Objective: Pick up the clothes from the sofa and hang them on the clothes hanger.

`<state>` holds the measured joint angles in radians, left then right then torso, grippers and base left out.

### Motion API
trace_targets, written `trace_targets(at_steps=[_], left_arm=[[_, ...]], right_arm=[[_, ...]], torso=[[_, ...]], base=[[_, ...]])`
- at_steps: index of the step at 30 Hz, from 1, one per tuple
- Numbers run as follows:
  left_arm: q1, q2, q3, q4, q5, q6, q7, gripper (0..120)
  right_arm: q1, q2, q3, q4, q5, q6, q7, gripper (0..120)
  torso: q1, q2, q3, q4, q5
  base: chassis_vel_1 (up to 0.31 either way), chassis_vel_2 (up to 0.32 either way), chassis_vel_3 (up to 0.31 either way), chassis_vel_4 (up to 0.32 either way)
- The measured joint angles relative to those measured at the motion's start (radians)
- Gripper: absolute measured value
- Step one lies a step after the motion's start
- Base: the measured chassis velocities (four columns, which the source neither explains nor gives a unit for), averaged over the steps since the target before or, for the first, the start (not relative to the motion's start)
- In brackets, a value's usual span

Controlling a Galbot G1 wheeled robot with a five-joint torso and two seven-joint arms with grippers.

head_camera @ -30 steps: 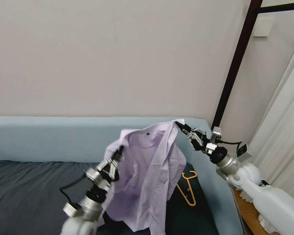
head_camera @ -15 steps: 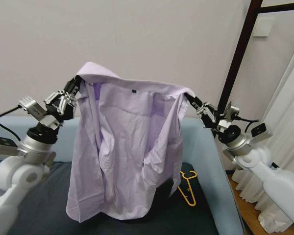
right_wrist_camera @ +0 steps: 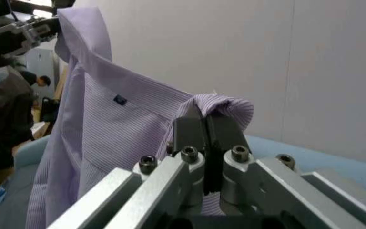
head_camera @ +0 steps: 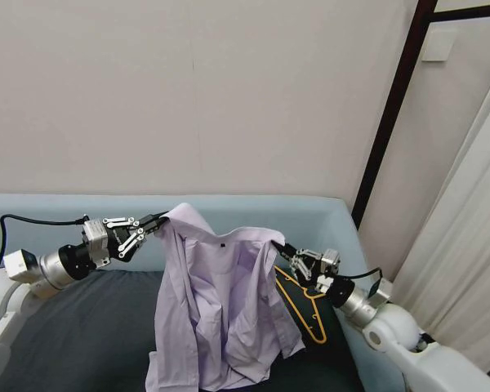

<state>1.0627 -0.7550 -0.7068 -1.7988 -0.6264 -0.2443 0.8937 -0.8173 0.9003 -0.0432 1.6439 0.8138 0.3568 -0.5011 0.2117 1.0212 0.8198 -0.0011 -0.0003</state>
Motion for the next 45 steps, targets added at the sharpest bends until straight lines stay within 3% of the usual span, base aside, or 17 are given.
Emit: trace_targets(at_steps=[8,10,13,15,18,21,24,28,31,35,45], left_arm=[[0.055,-0.086,0.001,0.054,0.186,-0.048,0.042,0],[0.055,-0.096,0.005,0.06,0.207,-0.054,0.038,0],[0.049,-0.11,0.007,0.084,0.262,-0.078,0.028,0],[0.048,-0.111,0.008,0.088,0.268,-0.081,0.024,0],[0.048,-0.111,0.008,0.093,0.271,-0.084,0.014,0],[0.051,-0.113,0.008,0.093,0.27,-0.087,0.01,0],[0.055,-0.116,0.007,0.09,0.269,-0.088,0.008,0],[0.078,-0.12,-0.006,0.083,0.263,-0.1,-0.001,0],[0.088,-0.12,-0.014,0.079,0.262,-0.103,-0.001,0],[0.124,-0.114,-0.046,0.058,0.248,-0.107,-0.002,0],[0.184,-0.105,-0.09,0.032,0.233,-0.126,-0.007,0]], right_arm=[[-0.014,0.072,-0.027,-0.132,-0.062,0.012,0.005,0],[-0.026,0.073,-0.023,-0.145,-0.067,-0.012,0.005,3],[-0.062,0.07,0.002,-0.191,-0.088,-0.093,0.047,15],[-0.072,0.068,0.011,-0.2,-0.098,-0.132,0.083,20],[-0.078,0.066,0.028,-0.254,-0.104,-0.275,0.256,36],[-0.056,0.072,0.032,-0.306,-0.1,-0.33,0.303,43],[-0.037,0.078,0.036,-0.35,-0.103,-0.348,0.305,51],[0.01,0.105,0.045,-0.459,-0.167,-0.419,0.27,72],[0.02,0.118,0.049,-0.486,-0.181,-0.447,0.269,77],[0.039,0.179,0.074,-0.57,-0.234,-0.524,0.323,97],[0.111,0.274,0.108,-0.751,-0.273,-0.482,0.39,100]], torso=[[0.0,0.0,0.0,0.0001,-0.0003],[0.0,0.0,0.0,-0.0002,-0.0002],[0.0,0.0,0.0,-0.0004,0.0002],[0.0,0.0,0.0,-0.0003,0.0002],[0.0,0.0,0.0,-0.0003,0.0001],[0.0,0.0,0.0,-0.0002,0.0004],[0.0,0.0,0.0,0.0,0.0001],[0.0,0.0,0.0,0.0,0.0],[0.0,0.0,0.0,0.0,0.0001],[0.0,0.0,0.0,0.0002,0.0002],[0.0,0.0,0.0,0.0002,0.0002]], base=[[0.0,0.0,0.0,0.0],[0.0,0.0,0.0,0.0],[0.0,0.0,0.0,0.0],[0.0,0.0,0.0,0.0],[0.0,0.0,0.0,0.0],[0.0,0.0,0.0,0.0],[0.0,0.0,0.0,0.0],[0.0,0.0,0.0,0.0],[0.0,0.0,0.0,0.0],[0.0,0.0,0.0,0.0],[0.0,0.0,0.0,0.0]])
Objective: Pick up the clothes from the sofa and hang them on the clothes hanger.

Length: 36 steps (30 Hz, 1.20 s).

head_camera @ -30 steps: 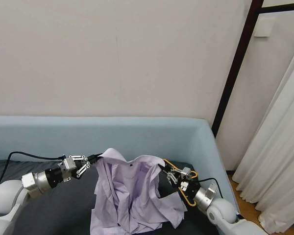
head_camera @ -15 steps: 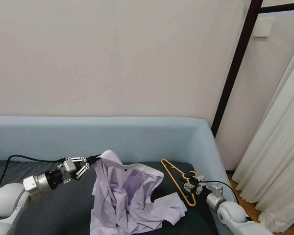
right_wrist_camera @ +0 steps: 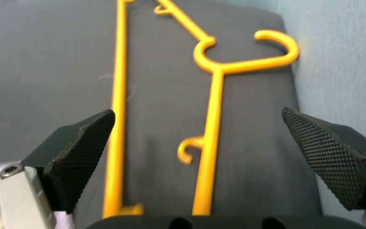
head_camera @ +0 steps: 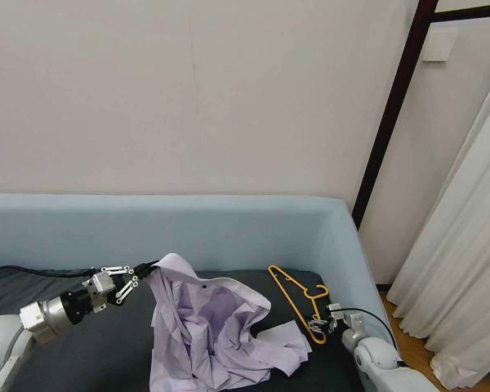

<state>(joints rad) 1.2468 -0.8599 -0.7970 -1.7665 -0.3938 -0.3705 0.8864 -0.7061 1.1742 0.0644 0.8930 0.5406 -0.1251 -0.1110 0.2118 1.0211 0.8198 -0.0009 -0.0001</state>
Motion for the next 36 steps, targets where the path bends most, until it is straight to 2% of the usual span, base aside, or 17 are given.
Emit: trace_targets(at_steps=[5,7,14,15,17,25,26,31,36], left_arm=[[0.024,-0.002,-0.015,-0.019,-0.001,-0.001,-0.004,0],[0.04,-0.002,-0.027,-0.028,-0.002,-0.001,-0.007,0],[0.06,0.009,-0.048,-0.04,-0.01,0.0,-0.014,0],[0.06,0.009,-0.048,-0.04,-0.01,0.0,-0.014,0],[0.06,0.011,-0.048,-0.044,-0.01,0.002,-0.018,0],[0.049,0.011,-0.036,-0.038,-0.011,0.004,-0.022,0],[0.049,0.011,-0.036,-0.038,-0.011,0.004,-0.022,0],[0.036,0.008,-0.018,-0.028,-0.01,0.004,-0.023,0],[0.023,0.008,-0.004,-0.021,-0.009,0.004,-0.026,0]], right_arm=[[0.041,0.045,0.013,-0.077,-0.019,0.013,0.015,94],[0.059,0.066,0.017,-0.114,-0.04,0.023,0.015,84],[0.097,0.124,0.035,-0.206,-0.131,0.021,0.015,72],[0.097,0.124,0.035,-0.206,-0.131,0.021,0.015,72],[0.101,0.133,0.039,-0.225,-0.148,0.005,0.024,63],[0.111,0.138,0.046,-0.242,-0.153,-0.022,0.053,41],[0.111,0.138,0.046,-0.242,-0.153,-0.022,0.053,41],[0.112,0.13,0.048,-0.245,-0.152,-0.032,0.059,15],[0.109,0.123,0.05,-0.24,-0.163,-0.039,0.055,5]], torso=[[0.0,0.0,0.0,-0.0001,-0.0002],[0.0,0.0,0.0,-0.0003,-0.0004],[0.0,0.0,0.0,0.0,-0.0002],[0.0,0.0,0.0,0.0,-0.0002],[0.0,0.0,0.0,-0.0005,-0.0002],[0.0,0.0,0.0,0.0,0.0],[0.0,0.0,0.0,0.0,0.0],[0.0,0.0,0.0,-0.0003,0.0],[0.0,0.0,0.0,-0.0003,0.0]], base=[[0.0,0.0,0.0,0.0],[0.0,0.0,0.0,0.0],[0.0,0.0,0.0,0.0],[0.0,0.0,0.0,0.0],[0.0,0.0,0.0,0.0],[0.0,0.0,0.0,0.0],[0.0,0.0,0.0,0.0],[0.0,0.0,0.0,0.0],[0.0,0.0,0.0,0.0]])
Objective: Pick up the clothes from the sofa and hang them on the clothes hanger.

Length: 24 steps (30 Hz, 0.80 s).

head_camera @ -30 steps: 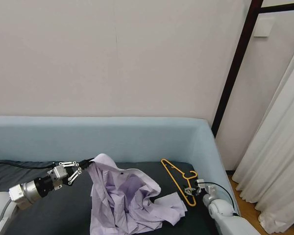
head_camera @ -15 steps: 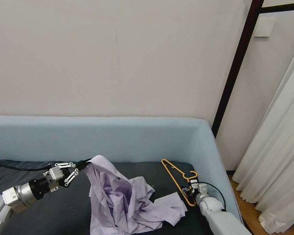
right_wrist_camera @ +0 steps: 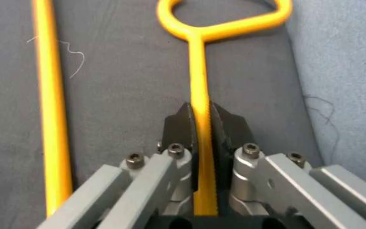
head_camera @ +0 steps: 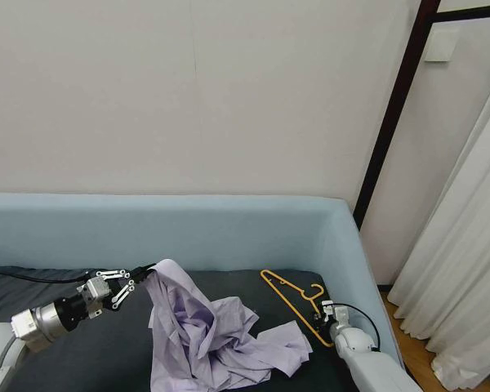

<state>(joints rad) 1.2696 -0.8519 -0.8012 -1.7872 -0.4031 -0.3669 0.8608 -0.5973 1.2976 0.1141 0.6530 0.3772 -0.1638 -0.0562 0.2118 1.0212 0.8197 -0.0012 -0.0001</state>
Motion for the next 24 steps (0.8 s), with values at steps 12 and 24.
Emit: trace_targets(at_steps=[12,24], left_arm=[[-0.063,0.003,0.072,0.031,-0.018,0.015,-0.015,0],[-0.099,-0.028,0.156,0.024,-0.082,0.082,-0.065,0]], right_arm=[[-0.163,-0.19,-0.02,0.463,0.048,0.175,0.022,5],[-0.527,-0.429,0.034,1.087,-0.196,0.447,0.112,5]], torso=[[0.0,0.0,0.0,0.0001,0.0003],[0.0,0.0,0.0,0.0003,-0.0003]], base=[[0.0,0.0,0.0,0.0],[0.0,0.0,0.0,0.0]])
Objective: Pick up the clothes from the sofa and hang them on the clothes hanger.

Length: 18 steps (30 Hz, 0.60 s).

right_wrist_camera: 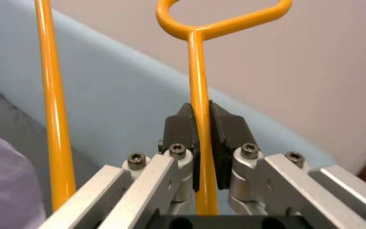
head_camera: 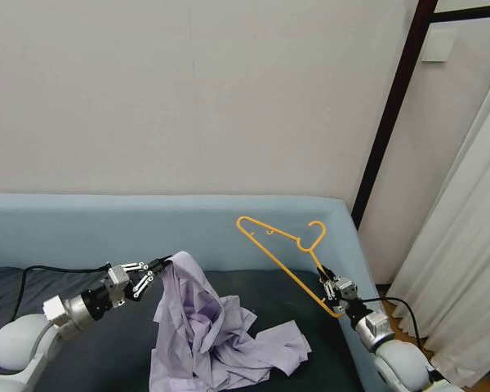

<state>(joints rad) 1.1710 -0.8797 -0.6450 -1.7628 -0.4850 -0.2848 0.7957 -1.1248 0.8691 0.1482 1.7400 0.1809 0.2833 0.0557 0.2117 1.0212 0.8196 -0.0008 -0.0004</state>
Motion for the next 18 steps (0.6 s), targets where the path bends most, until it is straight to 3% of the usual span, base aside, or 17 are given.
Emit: trace_targets(at_steps=[1,4,6,9,11,18], left_arm=[[0.0,0.0,0.0,0.0,0.0,0.0,0.0,0],[-0.009,-0.001,0.01,-0.006,0.0,0.009,-0.006,0],[-0.01,-0.001,0.011,-0.007,0.0,0.016,-0.009,0],[-0.007,0.0,0.011,-0.015,0.001,0.022,-0.011,0],[-0.003,0.002,0.011,-0.02,0.001,0.024,-0.011,0],[-0.003,0.014,0.01,-0.021,0.0,0.025,-0.015,0]], right_arm=[[0.0,0.0,0.0,0.0,0.0,0.0,0.0,5],[-0.081,-0.003,0.001,0.072,-0.185,0.071,0.09,5],[-0.131,0.014,0.011,0.081,-0.368,0.094,0.201,5],[-0.181,0.029,0.019,0.095,-0.49,0.095,0.32,5],[-0.223,0.04,0.008,0.115,-0.528,0.101,0.409,5],[-0.301,0.071,-0.018,0.136,-0.654,0.209,0.482,5]], torso=[[0.0,0.0,0.0,0.0,0.0],[0.0,0.0,0.0,-0.0004,0.0004],[0.0,0.0,0.0,-0.0002,0.0002],[0.0,0.0,0.0,-0.0003,0.0004],[0.0,0.0,0.0,-0.0004,0.0001],[0.0,0.0,0.0,-0.0003,0.0001]], base=[[0.0,0.0,0.0,0.0],[0.0,0.0,0.0,0.0],[0.0,0.0,0.0,0.0],[0.0,0.0,0.0,0.0],[0.0,0.0,0.0,0.0],[0.0,0.0,0.0,0.0]])
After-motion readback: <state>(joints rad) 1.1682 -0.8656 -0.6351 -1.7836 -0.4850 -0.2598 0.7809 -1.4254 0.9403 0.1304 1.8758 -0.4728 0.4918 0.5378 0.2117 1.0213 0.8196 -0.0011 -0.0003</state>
